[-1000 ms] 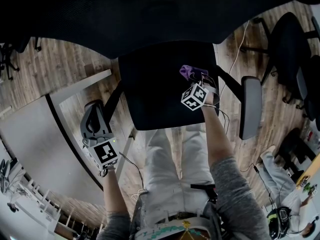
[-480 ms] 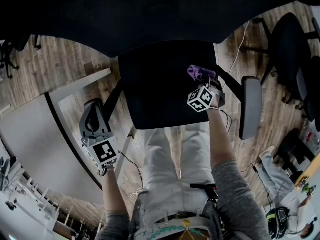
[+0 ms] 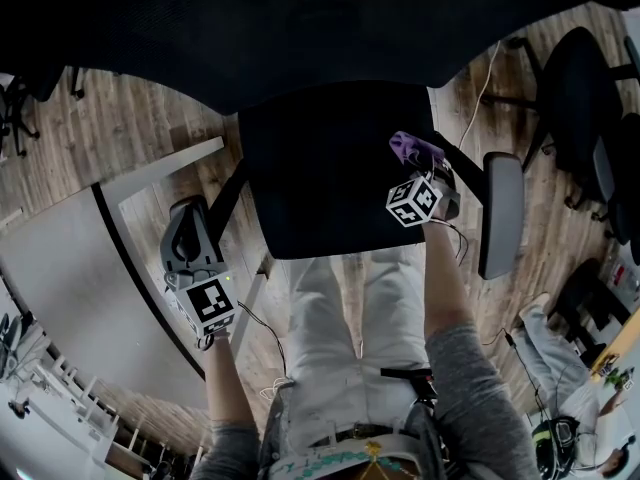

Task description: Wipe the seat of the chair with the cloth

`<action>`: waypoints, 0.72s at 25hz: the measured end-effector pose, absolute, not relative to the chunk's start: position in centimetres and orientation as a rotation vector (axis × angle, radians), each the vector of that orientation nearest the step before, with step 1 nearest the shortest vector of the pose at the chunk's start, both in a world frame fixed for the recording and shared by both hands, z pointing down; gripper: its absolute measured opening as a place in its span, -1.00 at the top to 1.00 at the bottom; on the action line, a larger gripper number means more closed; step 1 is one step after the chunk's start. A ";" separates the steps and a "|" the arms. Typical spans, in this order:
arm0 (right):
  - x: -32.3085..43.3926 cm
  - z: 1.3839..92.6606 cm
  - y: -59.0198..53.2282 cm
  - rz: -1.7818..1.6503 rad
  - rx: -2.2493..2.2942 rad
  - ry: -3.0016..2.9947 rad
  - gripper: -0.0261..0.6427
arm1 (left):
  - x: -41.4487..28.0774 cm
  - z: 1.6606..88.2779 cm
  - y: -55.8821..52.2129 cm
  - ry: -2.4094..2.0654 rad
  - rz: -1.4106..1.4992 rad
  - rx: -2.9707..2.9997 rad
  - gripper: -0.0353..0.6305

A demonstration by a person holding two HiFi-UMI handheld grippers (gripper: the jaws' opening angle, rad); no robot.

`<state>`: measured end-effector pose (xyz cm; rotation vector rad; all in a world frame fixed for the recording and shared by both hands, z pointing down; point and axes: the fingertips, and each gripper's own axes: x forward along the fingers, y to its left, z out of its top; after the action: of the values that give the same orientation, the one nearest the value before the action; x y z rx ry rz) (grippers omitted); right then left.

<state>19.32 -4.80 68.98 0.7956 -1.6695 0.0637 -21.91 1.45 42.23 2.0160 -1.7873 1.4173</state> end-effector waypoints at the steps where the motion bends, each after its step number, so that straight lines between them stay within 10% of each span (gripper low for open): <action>1: 19.6 68.9 -4.8 0.070 0.808 -1.666 0.77 | -21.9 42.3 1.5 -1.786 1.415 2.011 0.89; 18: 20.3 68.9 -4.8 0.149 0.843 -1.650 0.77 | -21.9 42.0 1.4 -1.787 1.412 2.018 0.89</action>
<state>20.25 -4.83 68.88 0.8432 -1.6501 0.1493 -21.89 1.36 42.04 2.0181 -1.7868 1.4121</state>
